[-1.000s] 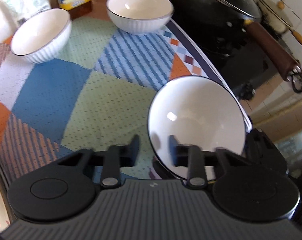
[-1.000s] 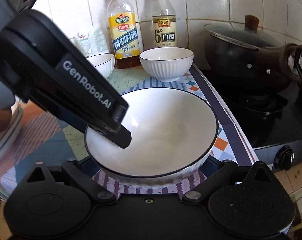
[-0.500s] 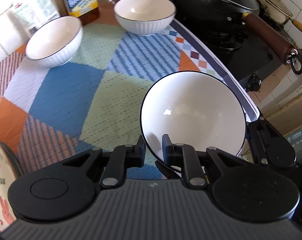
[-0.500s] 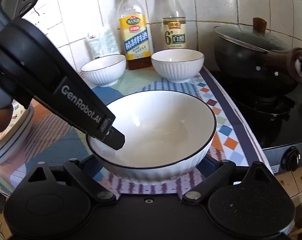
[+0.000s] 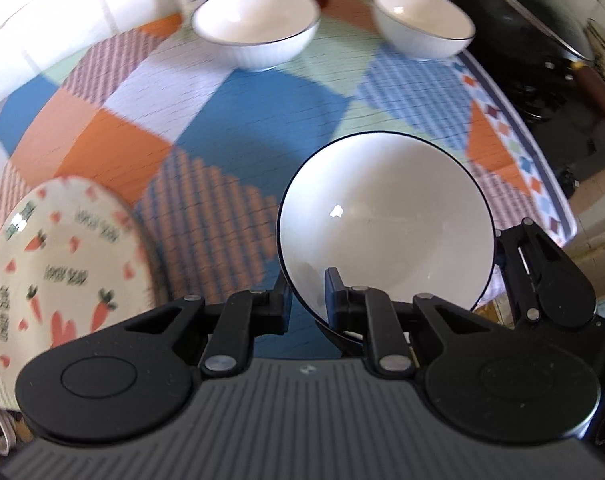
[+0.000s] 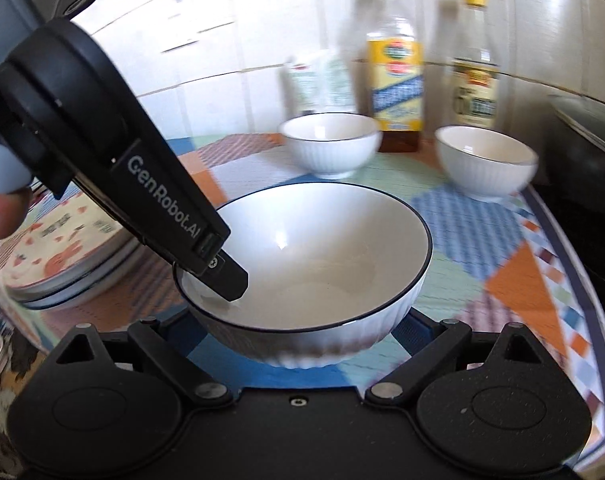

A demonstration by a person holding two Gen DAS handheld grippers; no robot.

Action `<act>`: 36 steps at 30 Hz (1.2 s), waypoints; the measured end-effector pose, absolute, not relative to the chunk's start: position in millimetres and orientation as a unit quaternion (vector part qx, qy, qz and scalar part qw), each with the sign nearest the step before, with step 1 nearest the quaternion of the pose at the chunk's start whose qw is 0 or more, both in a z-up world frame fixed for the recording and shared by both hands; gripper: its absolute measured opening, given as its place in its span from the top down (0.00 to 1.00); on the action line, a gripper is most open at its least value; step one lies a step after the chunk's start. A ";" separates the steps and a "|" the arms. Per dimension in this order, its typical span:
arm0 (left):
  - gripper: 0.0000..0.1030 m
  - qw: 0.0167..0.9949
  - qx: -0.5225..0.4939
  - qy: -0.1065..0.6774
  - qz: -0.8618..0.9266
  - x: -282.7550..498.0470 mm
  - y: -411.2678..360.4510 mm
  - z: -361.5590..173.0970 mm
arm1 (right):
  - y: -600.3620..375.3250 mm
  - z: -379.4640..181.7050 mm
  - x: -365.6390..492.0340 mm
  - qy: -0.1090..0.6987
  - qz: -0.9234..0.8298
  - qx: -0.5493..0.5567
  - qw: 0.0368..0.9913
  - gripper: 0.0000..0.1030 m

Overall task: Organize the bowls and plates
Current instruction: 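Carry the white bowl beside the plate stack, lower it, open both grippers, then move both grippers to the white bowl by the bottles and grip its rim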

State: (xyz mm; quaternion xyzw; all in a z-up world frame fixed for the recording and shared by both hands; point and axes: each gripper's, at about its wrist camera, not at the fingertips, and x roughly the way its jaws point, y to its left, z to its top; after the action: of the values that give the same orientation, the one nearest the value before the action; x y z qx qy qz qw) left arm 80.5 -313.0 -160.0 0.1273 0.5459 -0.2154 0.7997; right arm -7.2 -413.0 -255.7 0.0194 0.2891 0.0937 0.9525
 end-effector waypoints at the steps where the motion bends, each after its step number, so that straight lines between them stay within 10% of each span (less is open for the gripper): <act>1: 0.85 0.800 0.127 0.548 -0.210 81.6 -309.2 -161.0 | -408.9 -256.2 -4.8 0.290 0.101 0.015 0.951 0.05; 36: 0.74 0.798 0.105 0.568 -0.174 83.4 -271.8 -116.0 | -426.0 -200.5 -46.9 0.277 0.053 0.063 0.957 0.04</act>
State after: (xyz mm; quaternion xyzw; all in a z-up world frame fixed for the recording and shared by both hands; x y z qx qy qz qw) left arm 83.4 -271.8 -116.0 0.1046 0.5675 -0.1735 0.7980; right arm -46.9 -426.0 -200.5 0.0625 0.2766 0.0528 0.9575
